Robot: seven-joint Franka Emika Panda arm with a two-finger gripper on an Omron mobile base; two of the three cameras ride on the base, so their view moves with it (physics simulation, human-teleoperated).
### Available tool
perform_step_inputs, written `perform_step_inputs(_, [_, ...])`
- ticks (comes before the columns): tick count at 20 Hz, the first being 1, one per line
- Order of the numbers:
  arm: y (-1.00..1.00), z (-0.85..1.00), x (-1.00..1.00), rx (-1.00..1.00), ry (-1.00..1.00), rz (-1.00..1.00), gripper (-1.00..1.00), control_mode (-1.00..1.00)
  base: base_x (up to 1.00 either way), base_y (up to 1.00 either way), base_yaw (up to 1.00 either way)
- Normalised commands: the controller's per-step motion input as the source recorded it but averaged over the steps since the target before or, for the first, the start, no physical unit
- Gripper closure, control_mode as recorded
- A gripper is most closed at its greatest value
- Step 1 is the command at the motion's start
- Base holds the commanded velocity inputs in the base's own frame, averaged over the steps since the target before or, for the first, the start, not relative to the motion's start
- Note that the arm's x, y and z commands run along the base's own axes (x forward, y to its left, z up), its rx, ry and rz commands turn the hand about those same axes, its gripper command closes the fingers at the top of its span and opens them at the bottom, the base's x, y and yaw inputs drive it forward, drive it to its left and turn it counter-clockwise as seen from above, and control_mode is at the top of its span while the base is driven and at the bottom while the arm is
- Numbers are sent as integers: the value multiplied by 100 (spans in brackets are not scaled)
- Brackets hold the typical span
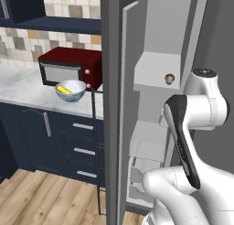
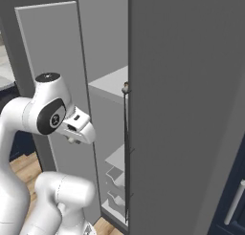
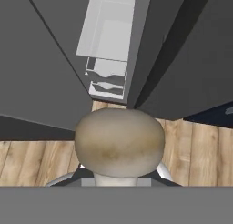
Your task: Take the mushroom, corn, and mushroom from the freezer and place them in the bowl on the counter.
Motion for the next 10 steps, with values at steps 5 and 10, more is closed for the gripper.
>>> perform_step_inputs(5, [0,0,0,0,0,0,100,100,-67,2,0])
perform_step_inputs(10, [0,0,0,0,0,0,100,100,-71,24,0])
